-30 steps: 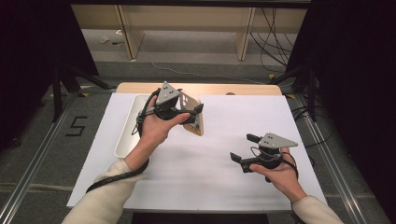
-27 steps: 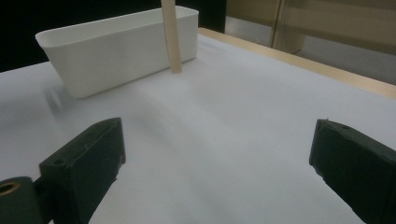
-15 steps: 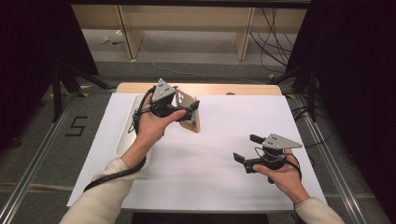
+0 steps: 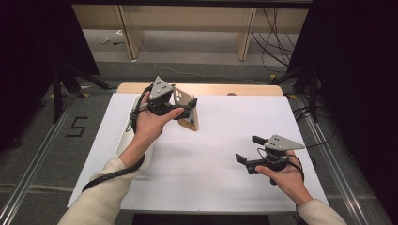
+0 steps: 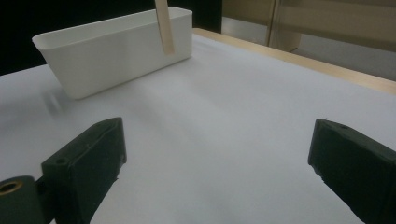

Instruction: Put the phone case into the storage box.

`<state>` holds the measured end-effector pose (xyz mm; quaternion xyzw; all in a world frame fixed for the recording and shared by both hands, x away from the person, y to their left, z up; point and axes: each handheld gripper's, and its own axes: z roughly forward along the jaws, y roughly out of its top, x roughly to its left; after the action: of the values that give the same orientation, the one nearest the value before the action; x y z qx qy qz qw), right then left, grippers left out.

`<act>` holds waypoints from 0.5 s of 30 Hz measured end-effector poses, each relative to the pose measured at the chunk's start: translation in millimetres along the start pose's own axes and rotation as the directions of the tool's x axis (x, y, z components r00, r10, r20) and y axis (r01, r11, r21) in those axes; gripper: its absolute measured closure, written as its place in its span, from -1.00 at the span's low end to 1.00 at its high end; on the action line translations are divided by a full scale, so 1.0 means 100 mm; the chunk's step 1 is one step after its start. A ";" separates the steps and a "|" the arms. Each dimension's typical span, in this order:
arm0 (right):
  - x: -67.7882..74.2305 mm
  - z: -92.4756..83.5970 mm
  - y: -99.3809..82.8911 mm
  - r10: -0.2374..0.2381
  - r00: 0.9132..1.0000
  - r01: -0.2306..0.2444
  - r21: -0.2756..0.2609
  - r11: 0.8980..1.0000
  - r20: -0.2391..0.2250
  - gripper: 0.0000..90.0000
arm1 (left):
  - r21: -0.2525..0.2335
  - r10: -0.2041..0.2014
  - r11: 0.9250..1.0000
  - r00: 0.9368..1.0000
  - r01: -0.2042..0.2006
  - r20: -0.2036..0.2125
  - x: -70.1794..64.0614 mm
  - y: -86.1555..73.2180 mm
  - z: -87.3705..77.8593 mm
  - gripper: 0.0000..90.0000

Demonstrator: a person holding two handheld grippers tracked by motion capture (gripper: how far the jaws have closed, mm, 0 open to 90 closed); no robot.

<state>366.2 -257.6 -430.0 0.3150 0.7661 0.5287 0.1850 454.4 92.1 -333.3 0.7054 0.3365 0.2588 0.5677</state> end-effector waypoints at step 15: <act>0.00 0.00 0.00 0.005 1.000 -0.005 -0.003 1.000 -0.004 -0.87 | -0.008 -0.004 1.000 1.000 0.004 -0.021 0.08 0.05 -0.02 -0.79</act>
<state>366.1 -257.5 -430.5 0.3155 0.7649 0.5312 0.1825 459.2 98.9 -328.7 0.6997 0.3428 0.2662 0.5675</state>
